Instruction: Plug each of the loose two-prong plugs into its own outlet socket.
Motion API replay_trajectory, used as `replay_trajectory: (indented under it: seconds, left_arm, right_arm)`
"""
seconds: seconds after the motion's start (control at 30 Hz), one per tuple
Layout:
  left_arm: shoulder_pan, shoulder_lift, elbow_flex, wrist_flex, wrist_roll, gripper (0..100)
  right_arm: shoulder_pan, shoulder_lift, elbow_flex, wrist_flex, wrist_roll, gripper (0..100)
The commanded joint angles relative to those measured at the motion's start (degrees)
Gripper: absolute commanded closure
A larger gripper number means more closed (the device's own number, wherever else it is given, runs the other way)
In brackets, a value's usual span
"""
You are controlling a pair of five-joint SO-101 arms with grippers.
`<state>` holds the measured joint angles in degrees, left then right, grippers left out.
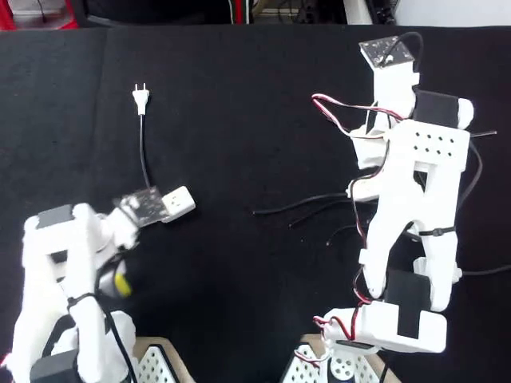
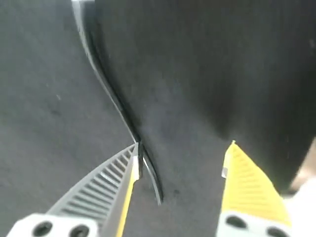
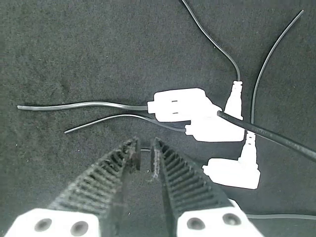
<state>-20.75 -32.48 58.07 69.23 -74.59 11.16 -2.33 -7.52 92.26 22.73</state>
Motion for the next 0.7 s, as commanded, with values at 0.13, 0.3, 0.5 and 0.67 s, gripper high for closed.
replay_trajectory:
  seconds: [0.13,0.3,0.5,0.67]
  left_arm:
    - [20.79,-0.53,-5.85,-13.1,22.15,75]
    - [25.71,4.75,-1.89,-27.43,24.44,74]
    - [26.59,13.45,-7.6,-30.95,27.96,74]
    - [26.51,17.93,-14.64,-29.27,28.04,74]
  right_arm:
    - [-0.44,-0.31,-0.22,-0.44,-0.26,94.9]
    - [-0.35,-0.31,-0.13,-0.35,-0.26,95.0]
    - [-0.35,-0.48,0.92,-0.79,-0.26,94.9]
    - [-0.35,-0.31,0.92,-0.79,-0.18,94.9]
